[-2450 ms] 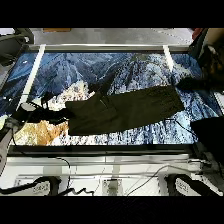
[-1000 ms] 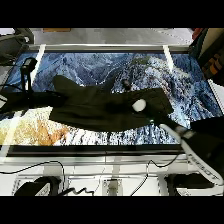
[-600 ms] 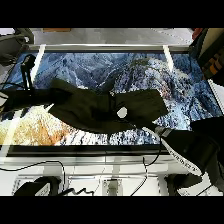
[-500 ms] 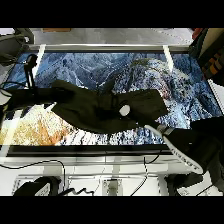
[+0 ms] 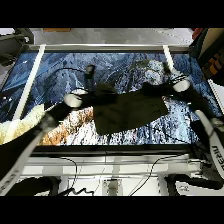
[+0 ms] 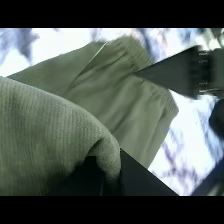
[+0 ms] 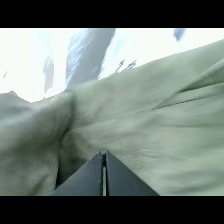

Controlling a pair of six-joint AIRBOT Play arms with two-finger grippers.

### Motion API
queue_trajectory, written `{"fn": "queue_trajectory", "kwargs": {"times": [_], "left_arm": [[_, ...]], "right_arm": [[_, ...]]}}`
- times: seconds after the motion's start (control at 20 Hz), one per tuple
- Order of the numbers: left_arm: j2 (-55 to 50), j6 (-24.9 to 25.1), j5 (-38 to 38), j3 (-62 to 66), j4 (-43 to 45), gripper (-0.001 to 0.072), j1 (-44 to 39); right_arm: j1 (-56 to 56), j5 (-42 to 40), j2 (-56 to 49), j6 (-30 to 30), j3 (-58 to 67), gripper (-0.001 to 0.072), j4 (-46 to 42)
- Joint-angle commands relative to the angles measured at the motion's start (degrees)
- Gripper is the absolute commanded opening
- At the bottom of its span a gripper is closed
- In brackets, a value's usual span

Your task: Fold the clothes and pants, and hang the long-sleeved shirts on hangers.

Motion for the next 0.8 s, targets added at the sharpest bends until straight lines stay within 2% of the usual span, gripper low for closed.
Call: {"fn": "queue_trajectory", "kwargs": {"times": [0.0,0.1,0.15,0.2,0.25,0.35,0.4,0.5,0.55,0.6,0.65,0.75], "left_arm": [[-10.45,-0.04,17.0,8.11,-2.73,0.0015,-11.58],[-16.28,-0.17,20.37,15.04,-2.71,0.0021,-14.53],[-18.8,-0.17,21.4,17.92,-2.69,0.0182,-15.3],[-20.35,-0.17,21.57,19.71,-2.69,0.0568,-15.74],[-21.05,-0.39,21.53,20.52,-2.69,0.0701,-15.87],[-20.7,-0.37,21.49,20.5,-2.67,0.0711,-15.78],[-20.22,-0.37,21.49,20.5,-2.67,0.071,-15.37],[-18.64,-0.35,21.44,20.5,-2.49,0.071,-14.14],[-17.68,-0.33,20.85,20.48,-1.7,0.071,-13.22],[-16.65,-0.35,19.63,20.48,-0.52,0.0709,-12.11],[-15.69,-0.35,17.75,20.48,0.48,0.0709,-10.91],[-13.94,-0.33,11.43,20.44,1.22,0.0708,-8.09]], "right_arm": [[-9.05,5.49,4.5,-0.07,0.02,0.0037,-4.9],[-11.15,6.16,4.85,-0.07,0.02,0.0037,-5.68],[-11.69,6.1,4.83,-0.07,0.02,0.0037,-6.45],[-11.85,5.68,4.83,-0.09,0.02,0.0039,-7.3],[-11.85,4.52,4.83,-0.24,0.02,0.006,-8.55],[-11.85,2.21,4.83,-0.28,0.02,0.019,-9.53],[-11.85,1.55,4.83,-0.57,0.02,0.0221,-9.53],[-11.78,1.51,4.79,-4.07,0.0,0.0224,-9.62],[-11.78,1.62,4.66,-6.08,0.0,0.0316,-10.4],[-11.8,1.49,4.15,-6.84,0.0,0.0522,-11.91],[-12.09,1.03,3.39,-6.8,0.04,0.0566,-14.43],[-14.34,0.66,0.74,-4.39,0.11,0.0559,-16.31]]}}
